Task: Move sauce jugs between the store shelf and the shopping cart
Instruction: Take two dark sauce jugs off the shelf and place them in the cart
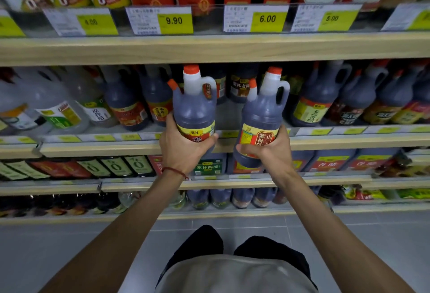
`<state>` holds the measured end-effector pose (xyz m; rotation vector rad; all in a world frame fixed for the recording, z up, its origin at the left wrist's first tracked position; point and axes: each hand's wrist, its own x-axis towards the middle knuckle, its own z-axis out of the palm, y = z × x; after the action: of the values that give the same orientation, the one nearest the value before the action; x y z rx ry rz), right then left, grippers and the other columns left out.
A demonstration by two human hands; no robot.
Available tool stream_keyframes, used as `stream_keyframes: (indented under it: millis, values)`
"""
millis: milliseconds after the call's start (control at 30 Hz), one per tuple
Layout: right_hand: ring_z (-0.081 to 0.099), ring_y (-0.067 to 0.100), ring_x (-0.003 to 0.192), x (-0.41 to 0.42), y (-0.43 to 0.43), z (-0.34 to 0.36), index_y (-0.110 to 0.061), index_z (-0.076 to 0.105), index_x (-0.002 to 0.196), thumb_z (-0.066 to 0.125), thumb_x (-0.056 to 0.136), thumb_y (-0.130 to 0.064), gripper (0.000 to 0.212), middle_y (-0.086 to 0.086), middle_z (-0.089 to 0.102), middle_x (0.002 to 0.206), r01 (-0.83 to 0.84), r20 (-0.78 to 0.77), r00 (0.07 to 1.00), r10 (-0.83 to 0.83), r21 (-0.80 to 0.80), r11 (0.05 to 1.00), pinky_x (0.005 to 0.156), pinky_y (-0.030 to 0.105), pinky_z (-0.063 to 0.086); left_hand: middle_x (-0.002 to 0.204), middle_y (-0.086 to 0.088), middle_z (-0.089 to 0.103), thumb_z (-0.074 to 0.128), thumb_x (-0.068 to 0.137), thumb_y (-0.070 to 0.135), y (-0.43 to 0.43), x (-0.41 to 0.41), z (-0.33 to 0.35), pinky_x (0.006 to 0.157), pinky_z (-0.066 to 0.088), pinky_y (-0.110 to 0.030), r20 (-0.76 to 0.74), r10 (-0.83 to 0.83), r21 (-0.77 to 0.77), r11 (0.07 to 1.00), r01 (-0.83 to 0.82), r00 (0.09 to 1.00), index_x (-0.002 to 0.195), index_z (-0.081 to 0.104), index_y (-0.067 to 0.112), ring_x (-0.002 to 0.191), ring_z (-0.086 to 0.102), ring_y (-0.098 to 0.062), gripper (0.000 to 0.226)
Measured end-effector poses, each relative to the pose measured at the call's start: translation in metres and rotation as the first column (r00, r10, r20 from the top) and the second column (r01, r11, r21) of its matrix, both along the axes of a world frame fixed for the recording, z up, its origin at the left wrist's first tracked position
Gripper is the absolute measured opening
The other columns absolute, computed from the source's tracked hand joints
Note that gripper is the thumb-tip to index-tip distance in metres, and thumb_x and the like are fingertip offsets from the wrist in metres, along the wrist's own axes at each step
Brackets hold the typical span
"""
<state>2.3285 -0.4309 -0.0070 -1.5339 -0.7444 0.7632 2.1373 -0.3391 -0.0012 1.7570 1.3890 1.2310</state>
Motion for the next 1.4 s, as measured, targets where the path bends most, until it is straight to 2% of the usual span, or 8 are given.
stream_keyframes:
  millis: [133,300,433,767,933,1067,1200,1400]
  values:
    - [0.076,0.017,0.094,0.005,0.014,0.001,-0.016,0.055,0.126,0.101,0.056,-0.01,0.084,0.002,0.076,0.108,-0.036,0.016,0.999,0.036,-0.018,0.999,0.08,0.037,0.063,0.111,0.017,0.065,0.095,0.053,0.053,0.008,-0.003,-0.002,0.088,0.058,-0.035,-0.024,0.012,-0.007,1.0,-0.012,1.0,0.127,0.054,0.023,0.098,0.065,-0.007,0.09]
    - [0.075,0.011,0.094,0.002,0.025,0.005,-0.019,0.056,0.123,0.101,0.059,-0.015,0.078,-0.002,0.076,0.108,-0.089,0.042,0.995,0.089,-0.006,0.996,0.077,0.027,0.061,0.115,0.009,0.07,0.088,0.048,0.067,0.018,-0.008,-0.002,0.087,0.06,-0.043,-0.052,0.05,-0.013,0.999,-0.051,0.997,0.123,0.054,0.026,0.101,0.069,-0.016,0.092]
    - [0.074,0.009,0.095,-0.005,0.035,0.006,-0.019,0.055,0.125,0.102,0.059,-0.019,0.081,-0.003,0.075,0.109,-0.105,0.093,0.99,0.104,0.004,0.994,0.077,0.025,0.061,0.109,0.007,0.071,0.087,0.05,0.065,0.025,-0.011,-0.001,0.084,0.059,-0.042,-0.043,0.075,0.002,0.997,-0.075,0.996,0.117,0.055,0.025,0.097,0.069,-0.016,0.085]
    - [0.074,0.011,0.097,-0.009,0.036,-0.001,-0.017,0.051,0.128,0.101,0.058,-0.01,0.086,-0.001,0.073,0.114,-0.055,0.066,0.997,0.05,0.079,0.995,0.079,0.026,0.061,0.114,0.007,0.07,0.096,0.052,0.05,0.043,0.003,0.006,0.087,0.058,-0.03,0.019,0.051,0.076,0.996,-0.052,0.999,0.123,0.055,0.019,0.101,0.068,-0.01,0.088]
    - [0.073,0.007,0.096,-0.004,0.031,0.0,-0.016,0.05,0.13,0.1,0.058,-0.006,0.088,-0.003,0.072,0.114,-0.024,0.082,0.997,0.017,0.092,0.996,0.077,0.023,0.06,0.119,0.003,0.066,0.098,0.054,0.042,0.056,0.023,0.006,0.083,0.039,-0.006,0.059,0.05,0.08,0.995,-0.055,0.997,0.125,0.052,0.013,0.1,0.054,0.0,0.089]
    - [0.072,0.005,0.095,-0.001,0.025,-0.001,-0.017,0.05,0.13,0.099,0.059,-0.005,0.087,-0.005,0.072,0.114,0.001,0.09,0.996,-0.01,0.097,0.995,0.075,0.022,0.06,0.126,-0.004,0.066,0.098,0.056,0.037,0.068,0.04,-0.005,0.09,0.045,-0.019,0.078,0.03,0.081,0.996,-0.036,0.997,0.13,0.049,0.011,0.114,0.062,-0.019,0.093]
    - [0.073,0.007,0.096,-0.002,0.022,-0.004,-0.022,0.051,0.127,0.1,0.059,-0.007,0.086,-0.005,0.072,0.113,0.018,0.093,0.995,-0.027,0.098,0.995,0.078,0.027,0.062,0.13,-0.01,0.064,0.097,0.057,0.032,0.079,0.045,-0.02,0.096,0.053,-0.037,0.063,0.014,0.083,0.996,-0.019,0.998,0.134,0.046,0.01,0.119,0.062,-0.029,0.095]
    - [0.073,0.008,0.097,-0.007,0.023,-0.008,-0.022,0.051,0.125,0.101,0.058,-0.008,0.085,-0.006,0.072,0.112,0.034,0.099,0.994,-0.042,0.087,0.996,0.079,0.03,0.063,0.131,-0.012,0.064,0.098,0.056,0.024,0.084,0.044,-0.032,0.094,0.05,-0.03,0.094,0.04,0.051,0.998,-0.045,0.995,0.137,0.046,0.008,0.119,0.062,-0.031,0.098]
